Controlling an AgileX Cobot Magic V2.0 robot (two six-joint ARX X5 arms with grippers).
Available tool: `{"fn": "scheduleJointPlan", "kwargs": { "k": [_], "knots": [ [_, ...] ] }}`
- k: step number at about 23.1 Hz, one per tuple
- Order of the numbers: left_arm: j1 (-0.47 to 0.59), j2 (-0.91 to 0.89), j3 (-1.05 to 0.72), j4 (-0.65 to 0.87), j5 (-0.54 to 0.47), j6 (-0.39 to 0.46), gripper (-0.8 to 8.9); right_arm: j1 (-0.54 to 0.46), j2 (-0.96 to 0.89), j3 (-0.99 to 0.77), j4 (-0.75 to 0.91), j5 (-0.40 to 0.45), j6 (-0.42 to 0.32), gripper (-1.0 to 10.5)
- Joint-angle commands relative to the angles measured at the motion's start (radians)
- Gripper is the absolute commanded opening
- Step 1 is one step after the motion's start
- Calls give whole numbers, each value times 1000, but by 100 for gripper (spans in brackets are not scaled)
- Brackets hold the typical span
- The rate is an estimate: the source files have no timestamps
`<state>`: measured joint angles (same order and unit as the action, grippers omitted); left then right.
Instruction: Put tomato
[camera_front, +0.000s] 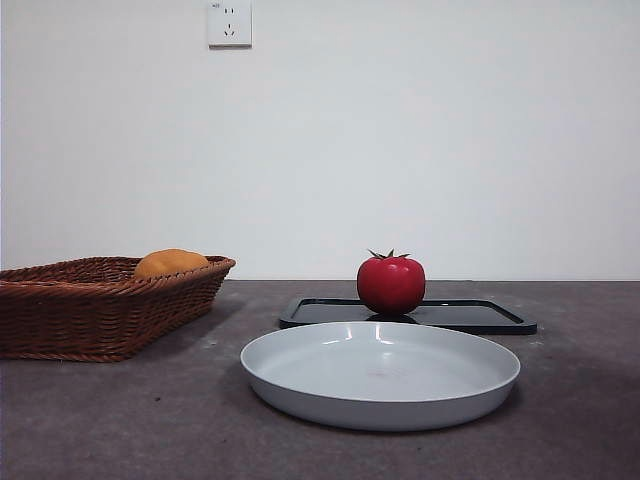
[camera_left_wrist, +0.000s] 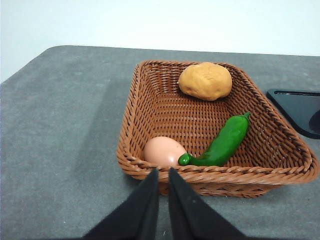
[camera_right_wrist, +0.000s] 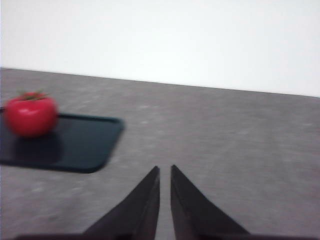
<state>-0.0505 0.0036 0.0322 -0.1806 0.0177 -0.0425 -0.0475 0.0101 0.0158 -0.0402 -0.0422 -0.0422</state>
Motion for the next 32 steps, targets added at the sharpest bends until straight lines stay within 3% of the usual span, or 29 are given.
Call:
{"fn": "scheduleJointPlan", "kwargs": {
  "k": [1,4,11,32],
  "knots": [
    [1,0,-20,-7,-3,8,29,-10,-3,-6,-2,100,-13,30],
    [1,0,-20,-7,-3,8,29,-21,-6,-6,-23,132,-10,30],
    [1,0,-20,-7,-3,8,29,-22,-6,-6,-140,66,12,30],
    [1,0,-20,-7,-3,8,29,-20,-6,-5,-114,42,16,30]
  ]
}}
